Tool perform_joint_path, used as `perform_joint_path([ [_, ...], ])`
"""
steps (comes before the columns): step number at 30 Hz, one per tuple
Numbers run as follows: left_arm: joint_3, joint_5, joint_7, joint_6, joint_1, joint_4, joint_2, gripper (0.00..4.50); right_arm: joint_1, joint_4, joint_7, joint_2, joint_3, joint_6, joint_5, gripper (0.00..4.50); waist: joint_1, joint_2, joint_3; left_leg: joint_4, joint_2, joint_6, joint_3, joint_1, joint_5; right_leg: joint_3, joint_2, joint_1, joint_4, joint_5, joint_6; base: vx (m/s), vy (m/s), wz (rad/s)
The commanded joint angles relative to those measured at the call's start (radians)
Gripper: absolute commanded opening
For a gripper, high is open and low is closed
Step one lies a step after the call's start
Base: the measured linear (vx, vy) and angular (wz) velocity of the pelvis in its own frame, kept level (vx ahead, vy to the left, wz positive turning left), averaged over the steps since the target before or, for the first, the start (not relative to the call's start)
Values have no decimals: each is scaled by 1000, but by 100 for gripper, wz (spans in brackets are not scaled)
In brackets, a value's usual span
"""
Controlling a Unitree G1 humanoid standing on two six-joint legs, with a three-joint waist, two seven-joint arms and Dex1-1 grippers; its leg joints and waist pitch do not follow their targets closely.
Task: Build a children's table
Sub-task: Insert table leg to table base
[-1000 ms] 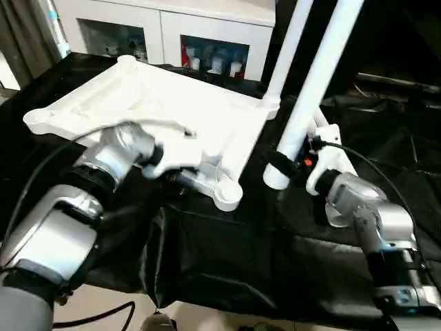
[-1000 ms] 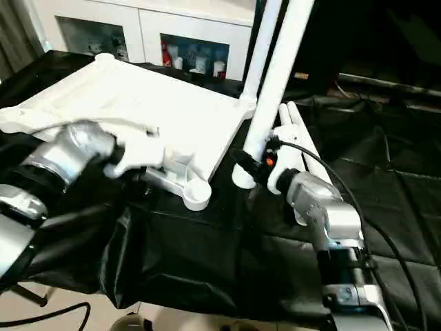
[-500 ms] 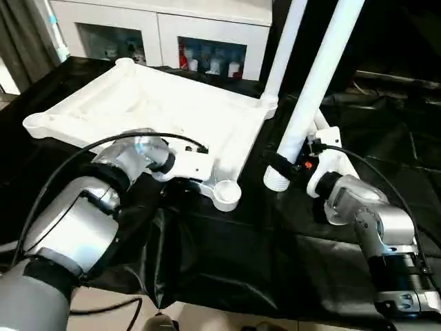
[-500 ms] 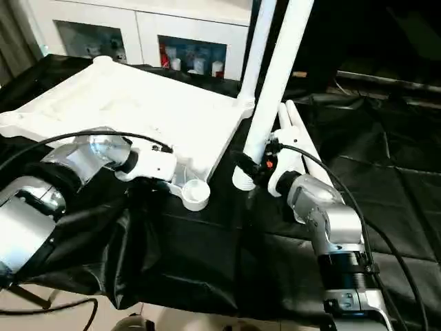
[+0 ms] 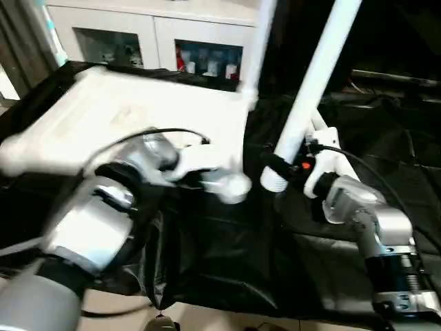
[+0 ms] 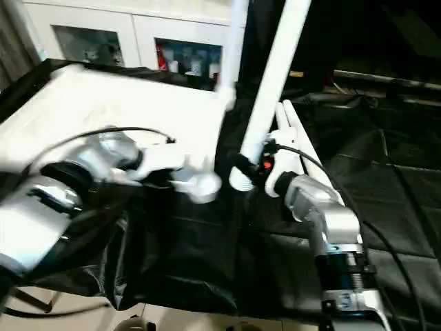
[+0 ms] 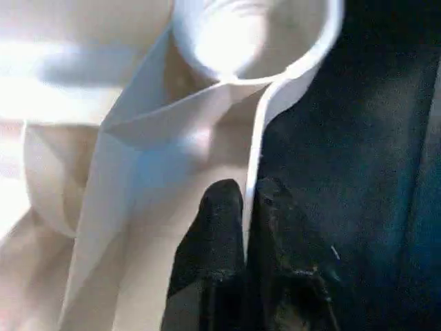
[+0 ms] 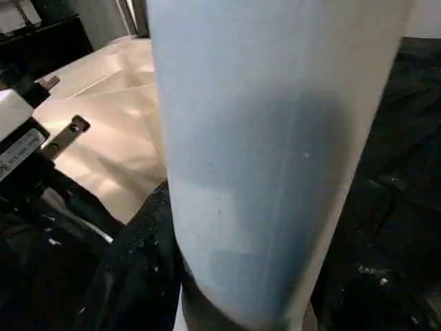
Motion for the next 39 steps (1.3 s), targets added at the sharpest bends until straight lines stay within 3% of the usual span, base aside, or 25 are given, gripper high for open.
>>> perform_joint_path([
  [1,17,-17,2,73,58,16,-6,11,-10,-3,-2,-4,-5,2,0,193,9,-4,-77,-58,8,32,0,5,-152,43,-75,71,-78,-122,-236,0,0,0],
  [3,26,-25,-10,80,79,-18,-8,1,-10,-1,-2,-3,-4,4,1,193,10,-3,-77,-58,10,31,0,8,-162,45,-77,68,-82,-149,-229,0,0,0],
  [4,32,-34,-23,51,139,-111,-3,0,-11,3,-1,1,-2,8,1,193,12,-11,-74,-61,14,31,-2,6,-165,44,-81,71,-82,-188,-220,0,0,0],
  [7,23,-23,-11,27,181,-173,7,0,-13,8,0,5,-2,9,-1,193,11,-3,-74,-62,17,28,-1,10,-181,45,-81,62,-90,-231,-205,0,0,0],
  [8,5,-9,0,-24,214,-209,23,0,-16,10,0,7,0,8,-3,193,12,-9,-74,-64,19,24,-2,10,-183,45,-78,62,-86,-223,-199,0,0,0],
  [10,-12,7,18,-85,250,-254,43,0,-19,14,-1,9,2,6,-5,193,13,-4,-75,-68,23,11,-6,13,-207,45,-83,59,-87,-248,-181,0,0,0],
  [11,-11,5,19,-98,263,-275,48,0,-20,15,0,9,2,7,-5,193,8,-7,-72,-70,21,10,-4,9,-210,45,-79,59,-88,-249,-176,0,0,0],
  [15,34,-35,43,-64,309,-382,44,0,-28,24,0,9,2,7,-5,193,9,-10,-72,-69,19,0,-1,13,-216,46,-80,53,-90,-275,-163,0,0,0],
  [16,52,-48,48,-51,318,-399,38,46,-29,27,1,9,2,6,-6,193,9,-10,-72,-70,21,0,-2,13,-212,47,-80,53,-88,-270,-165,0,0,0],
  [23,86,-89,34,15,338,-451,54,106,-45,47,9,7,7,1,-12,193,10,-13,-75,-69,20,6,0,8,-180,47,-80,53,-82,-215,-170,0,0,0],
  [30,109,-87,1,18,333,-450,100,106,-51,51,15,5,14,1,-14,193,0,-11,-71,-70,17,0,-1,7,-197,47,-79,50,-90,-272,-145,0,0,0],
  [36,121,-116,-18,26,315,-440,107,106,-52,52,19,1,13,2,-13,193,2,-12,-72,-70,18,1,1,7,-187,48,-78,50,-86,-238,-158,0,0,0],
  [37,128,-123,-24,25,310,-436,108,77,-53,51,20,0,12,4,-13,193,2,-12,-72,-70,18,1,1,7,-186,48,-78,50,-85,-236,-159,0,0,0],
  [39,133,-127,-30,25,308,-433,110,70,-53,51,20,0,12,5,-12,193,2,-13,-72,-70,18,1,0,7,-186,47,-78,50,-85,-231,-160,0,0,0],
])
